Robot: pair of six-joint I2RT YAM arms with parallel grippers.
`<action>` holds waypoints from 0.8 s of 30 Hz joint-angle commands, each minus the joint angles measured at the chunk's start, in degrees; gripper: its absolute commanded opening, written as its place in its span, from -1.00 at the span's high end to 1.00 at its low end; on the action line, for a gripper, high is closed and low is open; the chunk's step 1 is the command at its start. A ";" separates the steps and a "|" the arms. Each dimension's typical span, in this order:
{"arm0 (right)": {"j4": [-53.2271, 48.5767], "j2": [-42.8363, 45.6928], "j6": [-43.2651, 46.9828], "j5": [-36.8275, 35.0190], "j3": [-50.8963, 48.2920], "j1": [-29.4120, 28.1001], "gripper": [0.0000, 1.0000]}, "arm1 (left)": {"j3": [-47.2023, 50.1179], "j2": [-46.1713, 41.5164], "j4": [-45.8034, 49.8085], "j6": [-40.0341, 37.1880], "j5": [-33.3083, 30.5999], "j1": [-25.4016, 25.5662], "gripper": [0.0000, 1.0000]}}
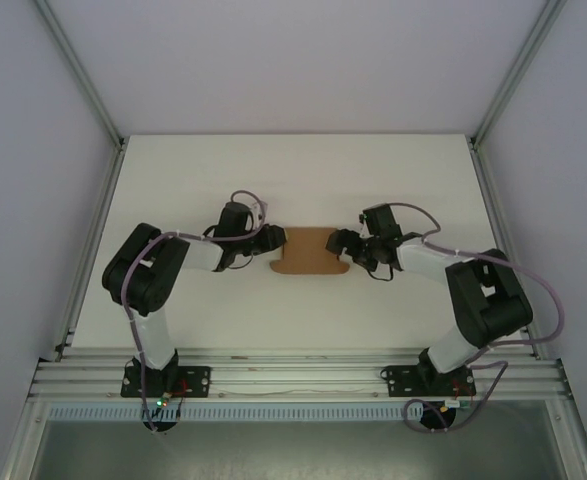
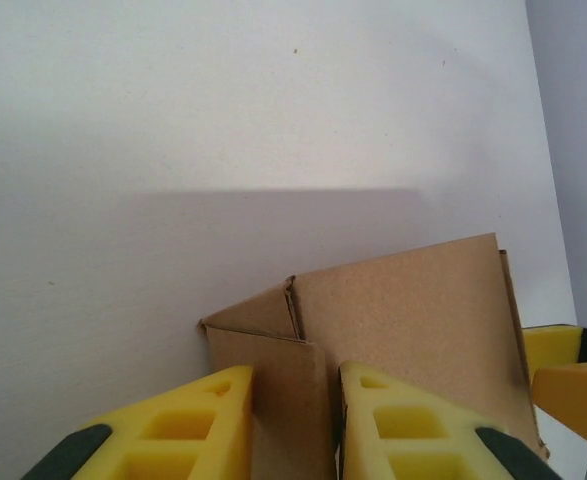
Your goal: Assemble paper box
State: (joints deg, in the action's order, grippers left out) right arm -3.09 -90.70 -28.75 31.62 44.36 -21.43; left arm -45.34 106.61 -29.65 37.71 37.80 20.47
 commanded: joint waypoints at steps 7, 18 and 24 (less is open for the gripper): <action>5.88 -2.18 -2.32 9.52 1.76 0.70 -0.66 | 4.93 4.22 -11.74 4.83 5.35 -2.66 0.48; 14.98 -6.61 -7.43 17.42 2.13 1.01 -0.50 | 6.49 5.19 -16.42 7.25 6.84 -4.13 0.60; 24.58 -7.21 -13.78 21.68 2.13 1.00 -0.15 | 6.26 3.95 -17.36 7.14 7.67 -4.13 0.49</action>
State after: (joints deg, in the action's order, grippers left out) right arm 14.48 -98.08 -38.74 49.82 45.23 -20.78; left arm -39.94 110.34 -46.52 45.06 44.66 16.62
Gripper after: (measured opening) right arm 0.580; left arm 0.255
